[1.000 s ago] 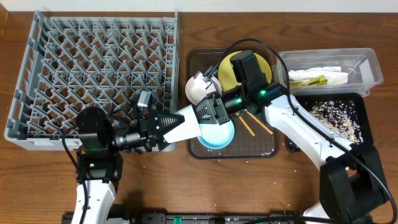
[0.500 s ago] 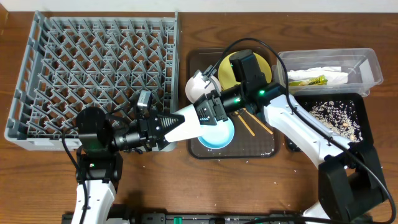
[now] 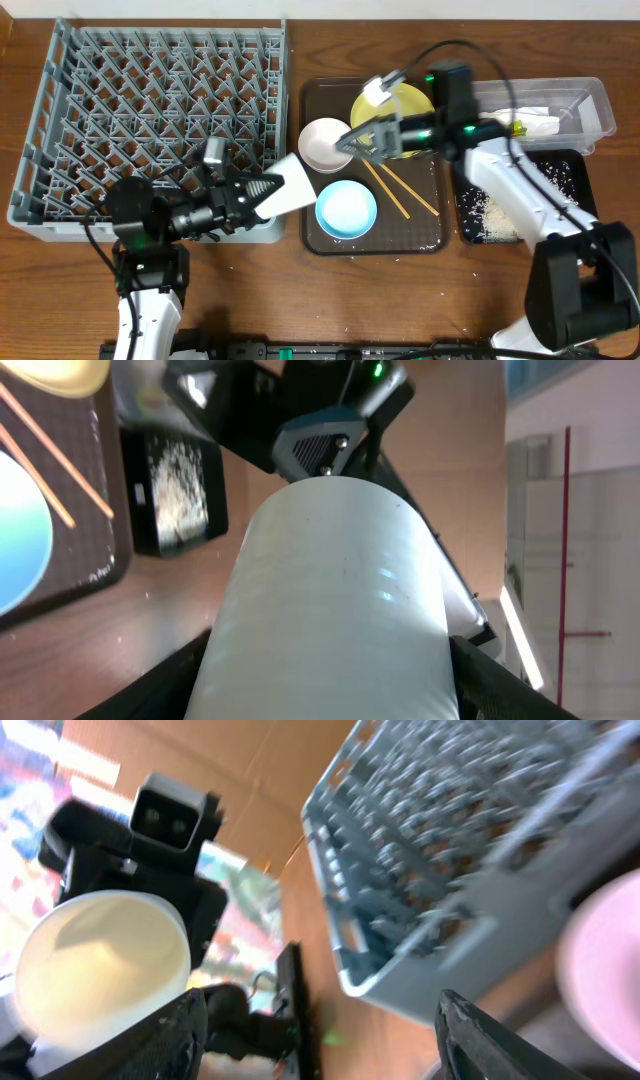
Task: Sort waste into correct bins and load items into the dishwasher
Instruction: 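Release the cup from the right gripper and carry it left over the rack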
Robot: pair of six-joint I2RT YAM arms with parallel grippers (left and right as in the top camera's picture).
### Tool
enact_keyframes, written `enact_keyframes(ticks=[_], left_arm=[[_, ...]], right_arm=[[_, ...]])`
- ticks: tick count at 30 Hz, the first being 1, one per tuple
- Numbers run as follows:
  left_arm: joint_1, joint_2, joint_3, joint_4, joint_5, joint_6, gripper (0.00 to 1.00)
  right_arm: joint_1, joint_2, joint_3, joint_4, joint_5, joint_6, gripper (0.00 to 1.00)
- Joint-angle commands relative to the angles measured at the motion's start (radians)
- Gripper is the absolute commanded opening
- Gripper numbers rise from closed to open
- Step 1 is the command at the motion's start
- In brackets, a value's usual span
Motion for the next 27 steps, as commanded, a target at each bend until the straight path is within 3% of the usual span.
enact_keyframes(ticks=[1, 15, 19, 24, 27], left_arm=[[0.052, -0.006, 0.016, 0.008, 0.008, 0.003, 0.28], [0.192, 0.010, 0.016, -0.003, -0.185, 0.002, 0.25], [0.198, 0.014, 0.017, -0.003, -0.256, 0.003, 0.25], [0.198, 0.015, 0.020, -0.014, -0.350, 0.013, 0.25], [0.198, 0.023, 0.045, -0.114, -0.397, 0.077, 0.25]], right_arm=[[-0.055, -0.027, 0.006, 0.003, -0.031, 0.010, 0.73], [-0.079, -0.105, 0.006, -0.100, 0.093, -0.038, 0.85], [-0.064, -0.112, 0.006, -0.156, 0.153, -0.076, 0.98], [-0.045, -0.112, 0.006, -0.205, 0.240, -0.093, 0.99], [-0.039, -0.112, 0.006, -0.219, 0.254, -0.112, 0.99]])
